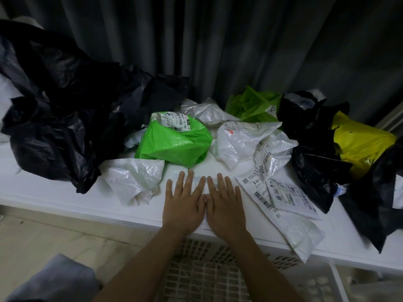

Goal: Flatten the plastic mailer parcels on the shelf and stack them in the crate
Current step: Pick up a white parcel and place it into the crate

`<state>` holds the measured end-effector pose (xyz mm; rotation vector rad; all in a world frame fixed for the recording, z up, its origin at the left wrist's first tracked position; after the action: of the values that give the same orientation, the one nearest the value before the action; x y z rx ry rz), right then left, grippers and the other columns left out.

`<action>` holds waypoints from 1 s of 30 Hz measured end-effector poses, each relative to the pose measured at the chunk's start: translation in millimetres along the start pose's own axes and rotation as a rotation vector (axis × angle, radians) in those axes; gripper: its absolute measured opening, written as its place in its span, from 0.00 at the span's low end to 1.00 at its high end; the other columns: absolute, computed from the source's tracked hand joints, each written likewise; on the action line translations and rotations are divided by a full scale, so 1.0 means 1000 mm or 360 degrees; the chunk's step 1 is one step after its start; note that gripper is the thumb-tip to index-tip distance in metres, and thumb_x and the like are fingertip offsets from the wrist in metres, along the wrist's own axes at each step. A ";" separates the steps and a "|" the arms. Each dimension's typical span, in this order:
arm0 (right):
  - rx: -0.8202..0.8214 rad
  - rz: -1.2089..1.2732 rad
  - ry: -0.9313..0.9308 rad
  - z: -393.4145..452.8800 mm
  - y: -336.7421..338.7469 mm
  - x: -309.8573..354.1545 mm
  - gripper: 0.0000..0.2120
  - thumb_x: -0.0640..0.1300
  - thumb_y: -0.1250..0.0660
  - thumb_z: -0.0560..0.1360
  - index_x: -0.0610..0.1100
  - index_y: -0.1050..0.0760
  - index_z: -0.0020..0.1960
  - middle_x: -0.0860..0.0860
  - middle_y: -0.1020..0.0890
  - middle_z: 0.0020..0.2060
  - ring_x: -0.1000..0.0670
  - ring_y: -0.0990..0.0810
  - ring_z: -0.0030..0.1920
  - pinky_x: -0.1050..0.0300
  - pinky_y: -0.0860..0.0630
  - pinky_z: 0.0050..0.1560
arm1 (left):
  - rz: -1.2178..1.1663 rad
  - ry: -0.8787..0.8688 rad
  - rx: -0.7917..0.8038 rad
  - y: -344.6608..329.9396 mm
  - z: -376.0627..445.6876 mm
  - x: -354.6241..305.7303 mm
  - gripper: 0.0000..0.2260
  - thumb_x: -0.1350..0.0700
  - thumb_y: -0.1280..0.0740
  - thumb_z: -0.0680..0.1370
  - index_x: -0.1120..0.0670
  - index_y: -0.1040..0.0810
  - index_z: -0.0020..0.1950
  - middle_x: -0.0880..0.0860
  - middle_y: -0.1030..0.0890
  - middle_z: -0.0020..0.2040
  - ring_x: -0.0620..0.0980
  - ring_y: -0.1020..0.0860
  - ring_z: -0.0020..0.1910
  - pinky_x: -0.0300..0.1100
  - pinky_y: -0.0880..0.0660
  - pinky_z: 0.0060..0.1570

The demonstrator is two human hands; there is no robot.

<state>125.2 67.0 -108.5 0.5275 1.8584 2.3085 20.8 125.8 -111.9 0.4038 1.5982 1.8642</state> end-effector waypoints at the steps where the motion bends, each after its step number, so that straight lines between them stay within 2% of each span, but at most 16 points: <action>1: -0.0013 -0.0011 0.0001 0.000 -0.001 0.000 0.24 0.51 0.51 0.79 0.48 0.33 0.72 0.44 0.31 0.71 0.42 0.33 0.71 0.41 0.38 0.70 | 0.0008 0.0000 0.0000 0.000 0.000 0.000 0.23 0.47 0.49 0.79 0.49 0.28 0.71 0.58 0.31 0.72 0.60 0.34 0.72 0.60 0.45 0.67; 5: 0.0020 -0.0041 -0.0011 0.001 -0.003 0.000 0.24 0.51 0.50 0.79 0.47 0.31 0.71 0.43 0.29 0.70 0.42 0.31 0.70 0.44 0.44 0.68 | 0.0039 0.0009 0.0019 0.001 0.001 0.000 0.23 0.47 0.48 0.78 0.49 0.27 0.70 0.58 0.30 0.71 0.61 0.33 0.71 0.60 0.45 0.66; 10: 0.0039 -0.0065 -0.0025 0.002 -0.006 -0.001 0.24 0.52 0.51 0.79 0.48 0.32 0.72 0.43 0.30 0.70 0.42 0.32 0.71 0.45 0.46 0.69 | 0.0072 0.0004 0.0034 -0.001 0.001 -0.001 0.23 0.46 0.48 0.78 0.49 0.26 0.69 0.58 0.30 0.71 0.60 0.33 0.71 0.59 0.45 0.67; 13: 0.0049 -0.0046 -0.0022 0.002 -0.008 -0.002 0.25 0.52 0.54 0.80 0.48 0.35 0.74 0.44 0.32 0.72 0.43 0.35 0.73 0.43 0.42 0.72 | 0.0071 0.0013 0.0023 -0.002 0.002 0.000 0.23 0.46 0.49 0.78 0.49 0.27 0.70 0.58 0.30 0.71 0.60 0.33 0.71 0.58 0.46 0.68; 17: 0.0049 -0.0054 -0.0023 0.002 -0.008 -0.002 0.25 0.52 0.53 0.79 0.47 0.32 0.72 0.42 0.30 0.70 0.42 0.32 0.71 0.40 0.35 0.69 | 0.0066 0.0023 0.0042 -0.004 0.003 0.001 0.23 0.46 0.48 0.78 0.49 0.28 0.71 0.59 0.31 0.71 0.60 0.33 0.71 0.55 0.46 0.68; 22: 0.0100 -0.0005 -0.0003 0.003 -0.007 0.000 0.29 0.54 0.60 0.79 0.48 0.39 0.75 0.43 0.39 0.75 0.42 0.41 0.75 0.42 0.47 0.73 | 0.0024 0.0028 0.0076 -0.008 0.005 0.000 0.24 0.46 0.50 0.79 0.49 0.30 0.72 0.60 0.32 0.72 0.60 0.35 0.72 0.53 0.49 0.70; 24: 0.0139 0.0002 -0.0015 0.003 -0.008 -0.001 0.29 0.54 0.60 0.78 0.48 0.39 0.75 0.43 0.38 0.75 0.42 0.41 0.75 0.42 0.46 0.73 | 0.0009 0.0054 0.0139 -0.005 0.005 -0.001 0.27 0.44 0.56 0.78 0.48 0.35 0.75 0.59 0.38 0.75 0.60 0.41 0.75 0.52 0.53 0.72; 26: 0.0161 -0.0011 -0.0047 0.003 -0.010 -0.001 0.27 0.54 0.57 0.79 0.48 0.36 0.74 0.43 0.35 0.73 0.42 0.36 0.73 0.43 0.43 0.73 | 0.0042 0.0057 0.0249 -0.004 0.005 -0.003 0.33 0.42 0.68 0.74 0.46 0.49 0.78 0.57 0.52 0.79 0.57 0.54 0.78 0.51 0.61 0.73; 28: 0.0141 -0.0011 -0.0040 0.003 -0.008 0.000 0.27 0.54 0.56 0.79 0.49 0.34 0.73 0.43 0.34 0.73 0.43 0.35 0.73 0.45 0.46 0.72 | 0.0064 0.0073 0.0353 -0.003 0.006 -0.003 0.36 0.42 0.74 0.69 0.45 0.58 0.78 0.55 0.60 0.79 0.55 0.62 0.77 0.51 0.65 0.73; 30: 0.0237 0.0008 -0.0035 0.003 -0.005 0.002 0.32 0.57 0.63 0.76 0.50 0.41 0.76 0.45 0.42 0.76 0.44 0.43 0.76 0.47 0.54 0.73 | 0.0069 0.0064 0.0388 -0.001 0.006 -0.004 0.37 0.42 0.75 0.68 0.44 0.59 0.78 0.54 0.62 0.78 0.54 0.63 0.77 0.51 0.65 0.73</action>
<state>124.1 71.5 -112.3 0.5735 2.0316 2.1690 27.3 128.2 -110.6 0.5123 1.8653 1.7234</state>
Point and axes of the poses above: each hand's wrist, its own z-axis towards the middle knuckle, its own y-axis out of the back of the hand, x = y × z, the point moved 4 cm from there along z, towards the middle knuckle
